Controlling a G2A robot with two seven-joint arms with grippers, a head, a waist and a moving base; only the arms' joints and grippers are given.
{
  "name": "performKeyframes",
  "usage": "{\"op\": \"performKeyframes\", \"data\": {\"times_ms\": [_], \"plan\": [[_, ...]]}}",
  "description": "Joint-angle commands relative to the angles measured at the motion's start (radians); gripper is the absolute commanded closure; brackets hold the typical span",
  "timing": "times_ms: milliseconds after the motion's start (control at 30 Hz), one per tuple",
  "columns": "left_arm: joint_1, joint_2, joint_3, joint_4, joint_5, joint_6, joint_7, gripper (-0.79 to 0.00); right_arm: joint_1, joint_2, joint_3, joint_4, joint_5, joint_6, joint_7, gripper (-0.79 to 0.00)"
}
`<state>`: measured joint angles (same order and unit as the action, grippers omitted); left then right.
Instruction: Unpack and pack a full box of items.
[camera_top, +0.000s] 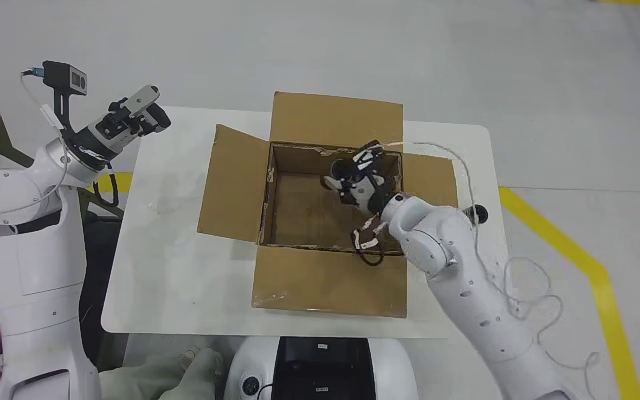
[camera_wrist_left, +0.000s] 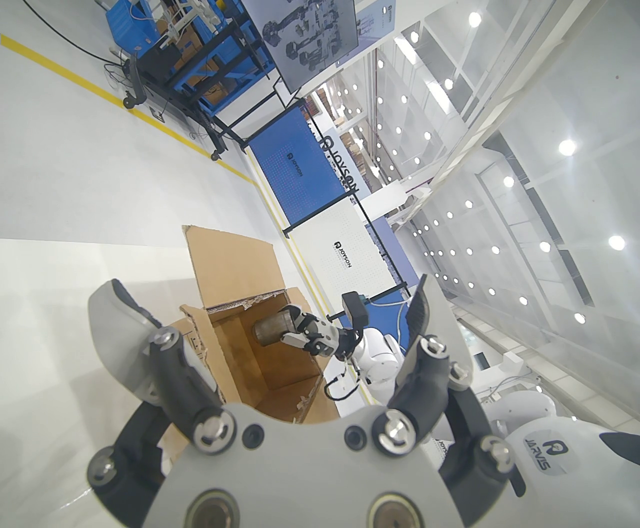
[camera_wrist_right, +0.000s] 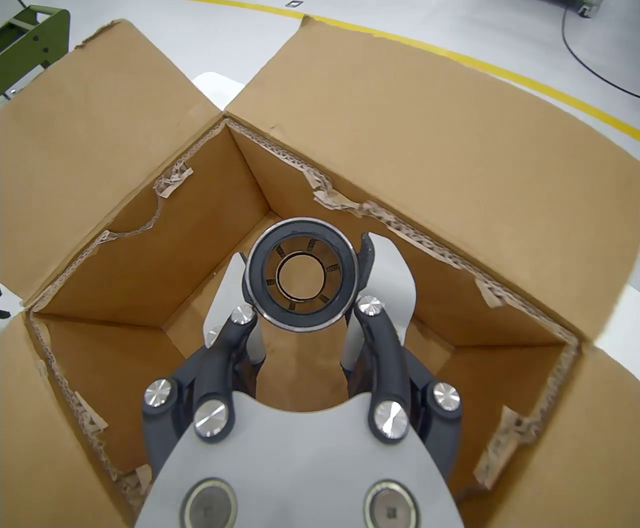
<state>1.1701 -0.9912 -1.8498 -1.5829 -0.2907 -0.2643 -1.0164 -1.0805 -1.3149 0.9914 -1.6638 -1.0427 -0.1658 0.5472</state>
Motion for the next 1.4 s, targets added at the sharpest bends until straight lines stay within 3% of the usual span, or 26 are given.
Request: {"op": "performKeyframes", "data": {"times_ms": [0, 533, 967, 1033, 1167, 1267, 1367], "plan": [[0.0, 0.0, 0.0, 0.0, 0.0, 0.0, 0.0, -0.785, 0.032, -0.008, -0.028, 0.037, 0.011, -0.01, -0.001, 0.0], [0.0, 0.0, 0.0, 0.0, 0.0, 0.0, 0.0, -0.785, 0.216, -0.084, -0.226, 0.299, 0.072, -0.025, 0.047, 0.0], [0.0, 0.0, 0.0, 0.0, 0.0, 0.0, 0.0, -0.785, 0.277, -0.133, -0.302, 0.422, 0.06, 0.027, 0.086, 0.0], [0.0, 0.0, 0.0, 0.0, 0.0, 0.0, 0.0, -0.785, 0.284, -0.137, -0.307, 0.427, 0.049, 0.028, 0.1, -0.163], [0.0, 0.0, 0.0, 0.0, 0.0, 0.0, 0.0, -0.785, 0.293, -0.143, -0.315, 0.434, 0.034, 0.024, 0.125, -0.329], [0.0, 0.0, 0.0, 0.0, 0.0, 0.0, 0.0, -0.785, 0.295, -0.148, -0.317, 0.433, 0.034, 0.018, 0.127, -0.406], [0.0, 0.0, 0.0, 0.0, 0.0, 0.0, 0.0, -0.785, 0.296, -0.15, -0.314, 0.422, 0.027, 0.017, 0.132, -0.591]]}}
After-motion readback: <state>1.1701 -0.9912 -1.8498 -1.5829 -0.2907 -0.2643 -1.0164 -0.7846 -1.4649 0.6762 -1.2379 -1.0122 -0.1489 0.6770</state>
